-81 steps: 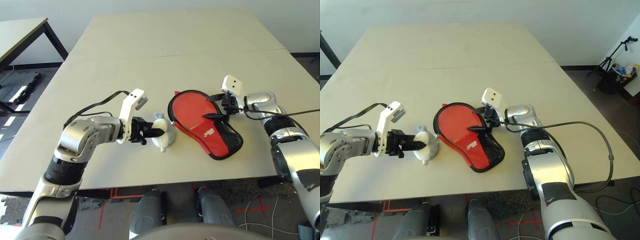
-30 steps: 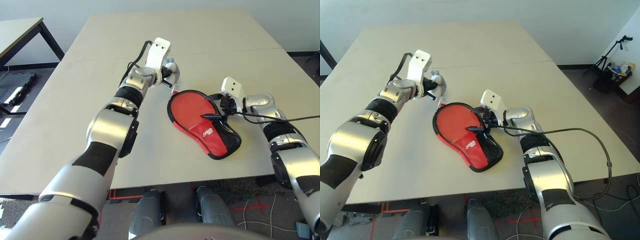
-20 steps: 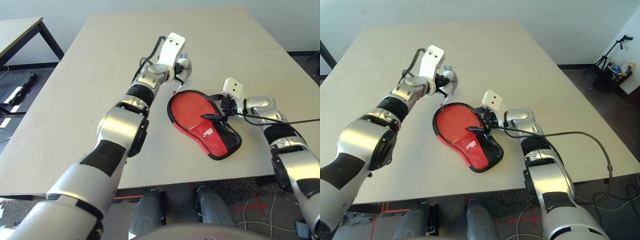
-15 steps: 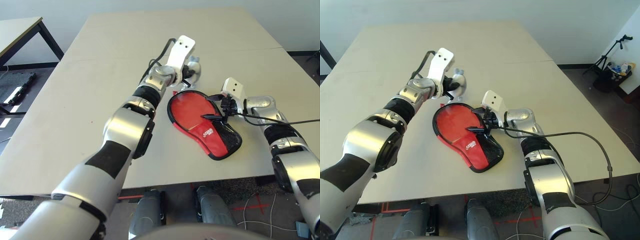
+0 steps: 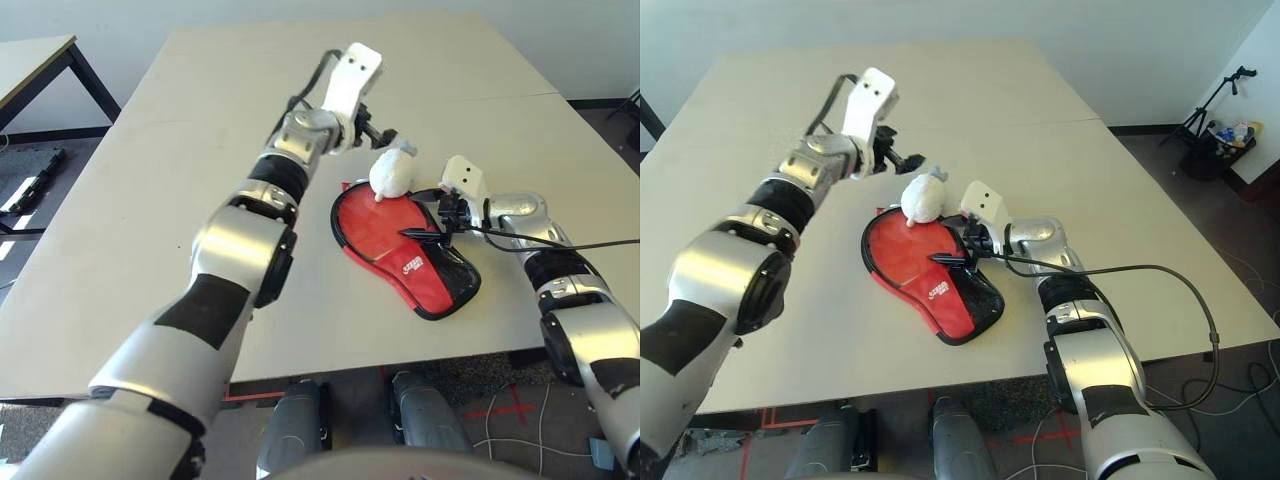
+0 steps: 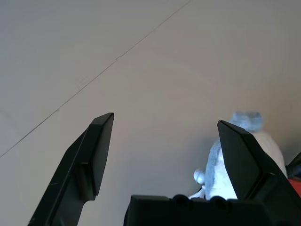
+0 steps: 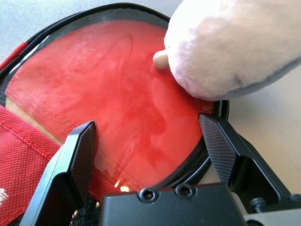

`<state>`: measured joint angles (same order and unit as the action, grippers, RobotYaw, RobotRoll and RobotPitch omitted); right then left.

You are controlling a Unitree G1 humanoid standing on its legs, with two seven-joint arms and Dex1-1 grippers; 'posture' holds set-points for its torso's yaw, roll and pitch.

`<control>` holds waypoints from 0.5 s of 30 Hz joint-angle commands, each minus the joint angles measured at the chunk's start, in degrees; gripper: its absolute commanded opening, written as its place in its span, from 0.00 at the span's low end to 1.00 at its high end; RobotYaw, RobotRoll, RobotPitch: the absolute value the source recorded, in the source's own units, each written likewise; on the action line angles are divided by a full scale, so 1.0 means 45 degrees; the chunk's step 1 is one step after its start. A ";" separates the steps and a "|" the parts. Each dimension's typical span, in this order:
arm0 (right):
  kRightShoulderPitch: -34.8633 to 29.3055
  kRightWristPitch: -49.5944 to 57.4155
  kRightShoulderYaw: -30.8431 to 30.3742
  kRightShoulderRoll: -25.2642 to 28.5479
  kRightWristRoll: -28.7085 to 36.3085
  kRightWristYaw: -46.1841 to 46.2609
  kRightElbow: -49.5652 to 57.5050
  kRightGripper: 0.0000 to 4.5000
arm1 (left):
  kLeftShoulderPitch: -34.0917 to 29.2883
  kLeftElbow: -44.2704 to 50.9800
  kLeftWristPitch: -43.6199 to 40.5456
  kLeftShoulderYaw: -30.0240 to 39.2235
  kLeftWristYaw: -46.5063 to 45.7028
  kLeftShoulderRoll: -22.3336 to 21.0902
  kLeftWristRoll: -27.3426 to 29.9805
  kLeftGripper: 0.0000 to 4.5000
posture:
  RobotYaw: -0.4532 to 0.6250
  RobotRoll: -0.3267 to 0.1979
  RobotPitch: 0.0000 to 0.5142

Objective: Store the ping-pong paddle in its case and zip it.

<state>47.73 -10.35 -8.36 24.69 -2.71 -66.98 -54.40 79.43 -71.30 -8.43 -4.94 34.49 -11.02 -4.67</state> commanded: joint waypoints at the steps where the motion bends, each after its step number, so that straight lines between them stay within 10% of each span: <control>1: -0.0561 0.0273 -0.0708 -0.0296 -0.0663 0.0078 -0.0760 1.00 | -0.0424 0.0794 -0.0128 -0.0333 0.1206 -0.0767 -0.0297 1.00 | 0.36 0.62 0.22; 15: -0.0517 0.0218 -0.0659 -0.0305 -0.0657 0.0141 -0.0913 1.00 | -0.7897 1.2022 -0.3129 -0.0639 0.5450 -0.3088 0.1710 1.00 | 0.38 0.62 0.22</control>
<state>48.05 -10.53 -8.27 24.07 -2.69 -66.48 -55.51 46.22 -21.52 -19.83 -7.62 58.86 -24.64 1.66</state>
